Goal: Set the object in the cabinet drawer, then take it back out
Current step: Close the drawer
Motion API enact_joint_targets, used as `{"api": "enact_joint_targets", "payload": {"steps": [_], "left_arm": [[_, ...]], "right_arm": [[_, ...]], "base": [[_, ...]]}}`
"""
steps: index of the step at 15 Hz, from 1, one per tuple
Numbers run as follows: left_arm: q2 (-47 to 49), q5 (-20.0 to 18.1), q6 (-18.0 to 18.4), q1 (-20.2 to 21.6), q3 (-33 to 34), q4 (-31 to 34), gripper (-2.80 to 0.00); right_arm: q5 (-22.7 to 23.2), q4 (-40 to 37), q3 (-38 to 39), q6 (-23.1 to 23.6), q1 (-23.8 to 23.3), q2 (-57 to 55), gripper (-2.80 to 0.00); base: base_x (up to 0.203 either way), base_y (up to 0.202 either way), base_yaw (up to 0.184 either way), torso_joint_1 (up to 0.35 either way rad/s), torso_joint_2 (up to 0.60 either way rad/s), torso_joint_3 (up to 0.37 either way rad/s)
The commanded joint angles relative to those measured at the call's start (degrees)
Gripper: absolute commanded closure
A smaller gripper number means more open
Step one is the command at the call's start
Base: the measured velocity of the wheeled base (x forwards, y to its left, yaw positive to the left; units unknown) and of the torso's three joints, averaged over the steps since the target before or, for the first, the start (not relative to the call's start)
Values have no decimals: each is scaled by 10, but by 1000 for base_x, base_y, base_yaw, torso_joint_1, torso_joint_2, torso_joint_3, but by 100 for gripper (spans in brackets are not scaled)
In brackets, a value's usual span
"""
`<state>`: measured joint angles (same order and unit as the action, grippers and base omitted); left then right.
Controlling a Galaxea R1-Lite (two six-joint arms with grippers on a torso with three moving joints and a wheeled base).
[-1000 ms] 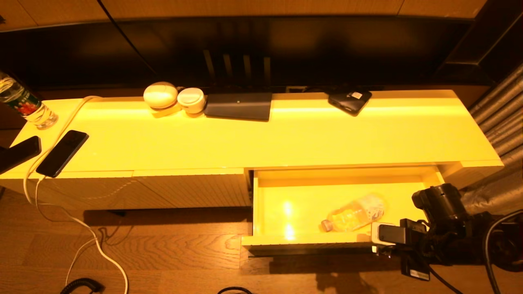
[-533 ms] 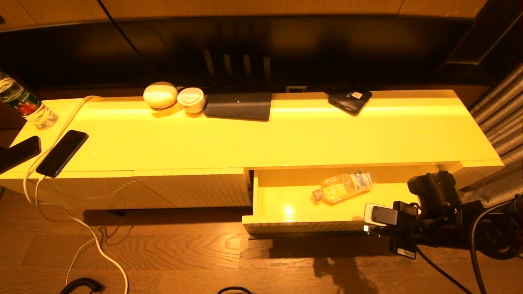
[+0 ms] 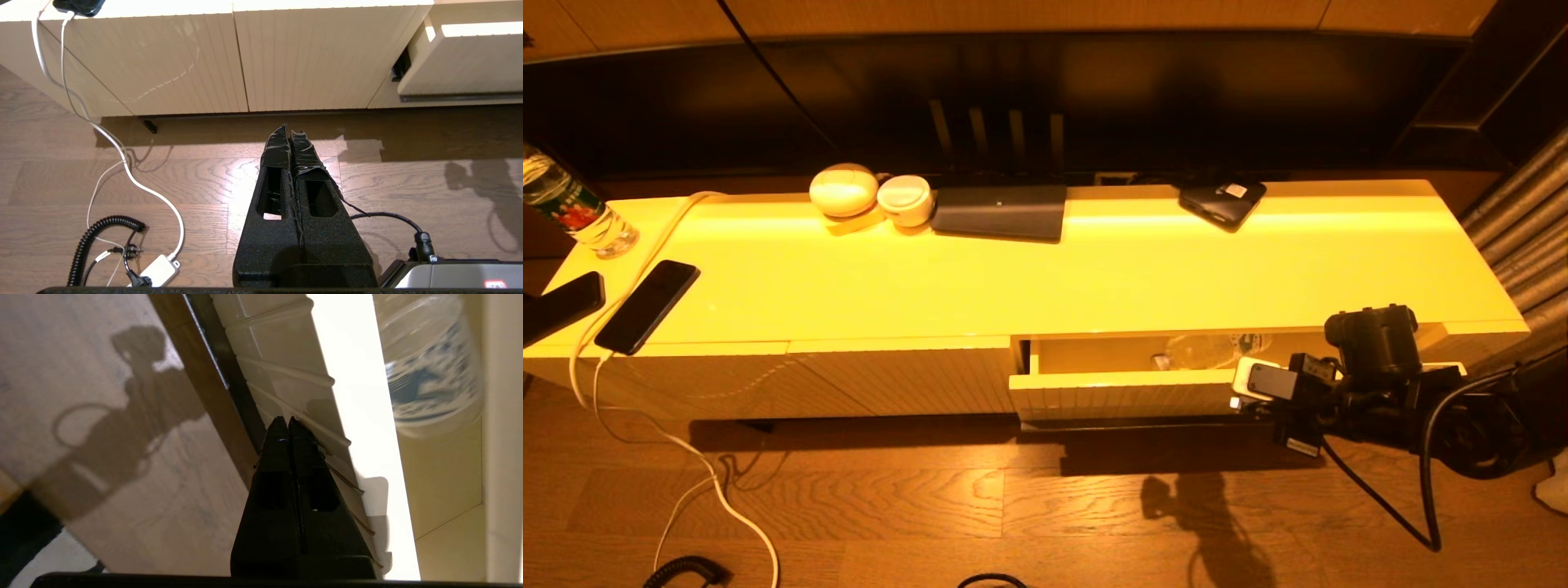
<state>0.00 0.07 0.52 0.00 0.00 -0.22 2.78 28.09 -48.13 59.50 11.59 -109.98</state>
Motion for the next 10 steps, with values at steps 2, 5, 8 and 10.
{"api": "enact_joint_targets", "payload": {"steps": [2,5,8,10], "left_arm": [[0,-1,0,0,1,0,0],[0,0,0,0,1,0,0],[0,0,0,0,1,0,0],[0,0,0,0,2,0,0]], "right_arm": [[-2,24,-40,2,-11,-32,0],[-24,63,-66,-4,-12,-56,0],[-39,74,-77,-35,-11,-65,0],[-39,70,-74,-35,-11,-60,0]], "base": [[0,0,0,0,0,0],[0,0,0,0,0,0],[0,0,0,0,0,0],[0,0,0,0,0,0]]}}
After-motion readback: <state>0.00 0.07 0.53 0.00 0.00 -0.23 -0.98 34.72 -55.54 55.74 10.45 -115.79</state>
